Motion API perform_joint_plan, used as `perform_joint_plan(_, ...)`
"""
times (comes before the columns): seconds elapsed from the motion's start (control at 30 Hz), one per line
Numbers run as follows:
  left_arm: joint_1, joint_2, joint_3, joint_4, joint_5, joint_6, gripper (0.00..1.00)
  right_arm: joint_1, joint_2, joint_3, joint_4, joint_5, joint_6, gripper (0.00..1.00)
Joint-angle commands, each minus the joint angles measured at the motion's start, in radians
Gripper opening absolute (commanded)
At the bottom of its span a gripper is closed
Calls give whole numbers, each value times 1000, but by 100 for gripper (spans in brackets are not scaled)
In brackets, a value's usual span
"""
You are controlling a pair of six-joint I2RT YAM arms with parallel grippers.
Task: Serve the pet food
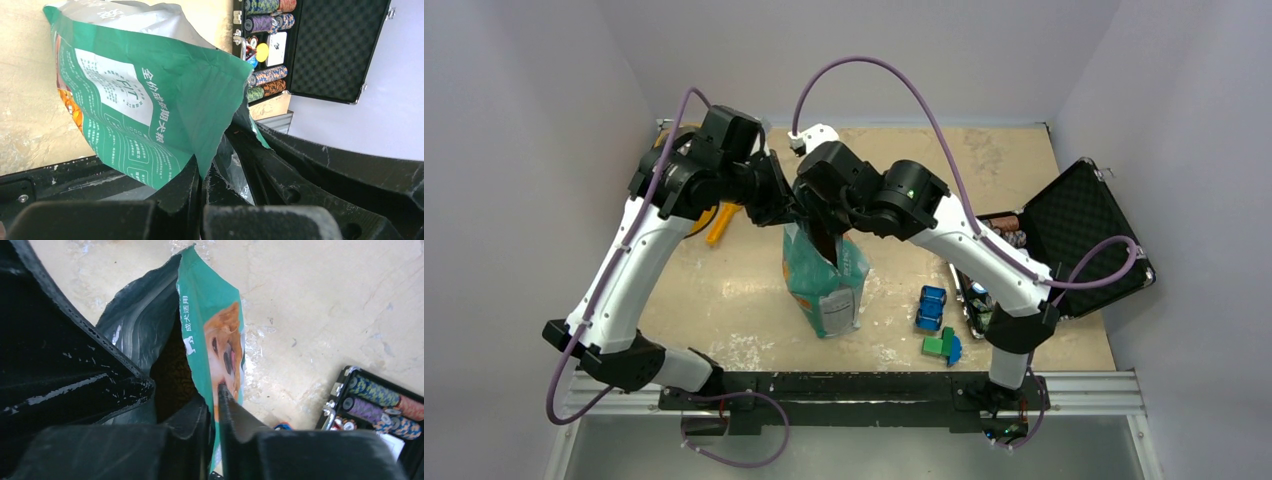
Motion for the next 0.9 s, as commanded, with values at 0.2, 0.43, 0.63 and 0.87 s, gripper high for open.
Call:
perform_joint_plan(0.2, 2, -34, 87, 19, -33, -36, 0, -16, -96, -117, 33, 94, 123, 0)
perform_joint_plan(0.43, 1, -89, 52, 19, -110, -5, 0, -79, -103, -130, 108, -128, 43, 0)
perform_joint_plan(0.63, 11, -36, 117, 93, -162, 33, 0, -176, -139, -84, 206, -152, -50, 0)
perform_joint_plan(0.87, 15, 413, 743, 268, 28, -69, 0, -492, -77, 177, 185, -243, -89, 0)
